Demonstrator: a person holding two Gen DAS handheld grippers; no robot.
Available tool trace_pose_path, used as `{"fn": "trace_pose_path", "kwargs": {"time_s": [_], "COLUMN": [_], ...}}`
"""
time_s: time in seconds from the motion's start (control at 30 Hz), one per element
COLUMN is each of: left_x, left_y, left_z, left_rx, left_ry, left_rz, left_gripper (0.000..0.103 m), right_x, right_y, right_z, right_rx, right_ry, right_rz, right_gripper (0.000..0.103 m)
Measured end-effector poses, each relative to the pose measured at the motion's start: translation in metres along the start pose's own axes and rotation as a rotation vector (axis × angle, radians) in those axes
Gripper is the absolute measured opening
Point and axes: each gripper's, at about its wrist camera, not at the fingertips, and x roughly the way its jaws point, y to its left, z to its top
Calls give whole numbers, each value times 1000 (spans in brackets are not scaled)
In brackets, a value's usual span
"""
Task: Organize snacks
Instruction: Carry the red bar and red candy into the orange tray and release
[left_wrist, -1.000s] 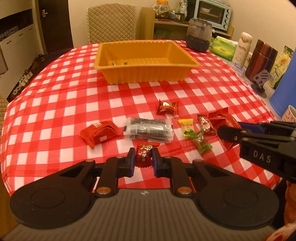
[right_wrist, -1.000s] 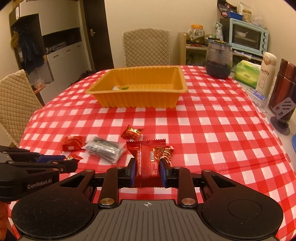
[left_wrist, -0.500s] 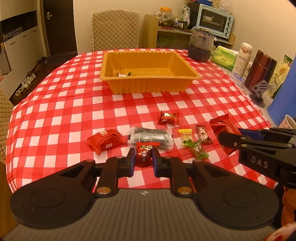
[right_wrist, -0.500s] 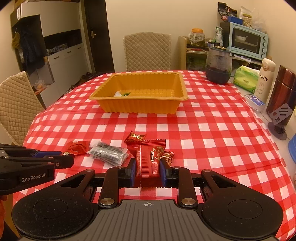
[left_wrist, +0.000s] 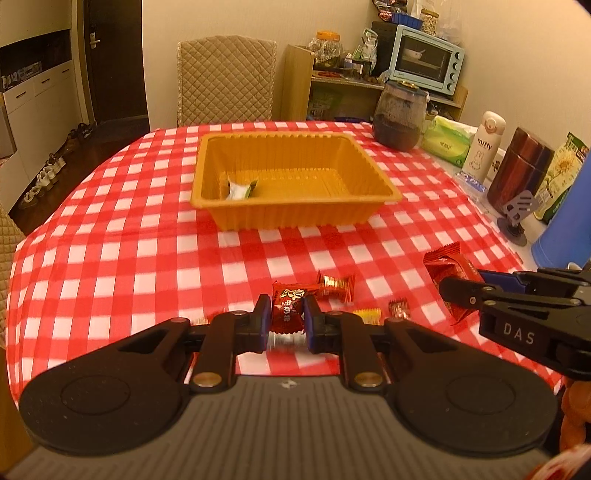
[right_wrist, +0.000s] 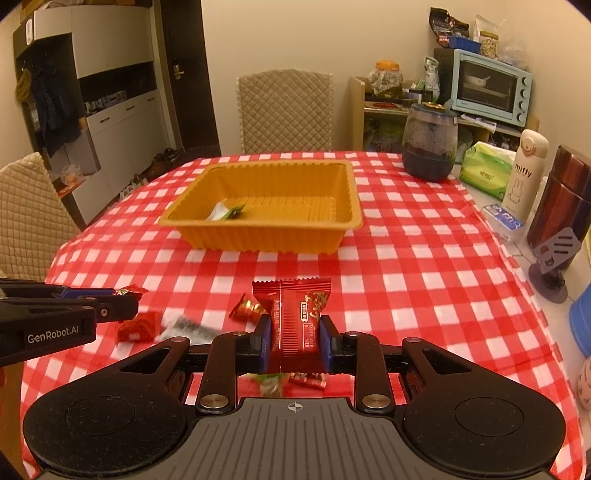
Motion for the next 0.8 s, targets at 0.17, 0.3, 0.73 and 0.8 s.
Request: {"fn": "trace_pose_path", "kwargs": {"time_s": [0.17, 0.3, 0.73, 0.8], "left_x": [11, 21, 78, 88], "left_y": [3, 7, 28, 31], "left_z": [23, 44, 109, 115], "left_rx": [-1, 6, -5, -5], "left_ry": [-19, -38, -52, -49], "left_rz": [-6, -10, -7, -1], "left_gripper": [17, 17, 17, 17], "right_x": [12, 25, 86, 96], "right_y": [-6, -10, -22, -23], "right_z": [22, 42, 115, 123], "right_rx": [6, 13, 90, 95], "right_ry": [-7, -13, -14, -14], "right_rz": [6, 10, 68, 72], "right_gripper": [27, 27, 27, 27]}}
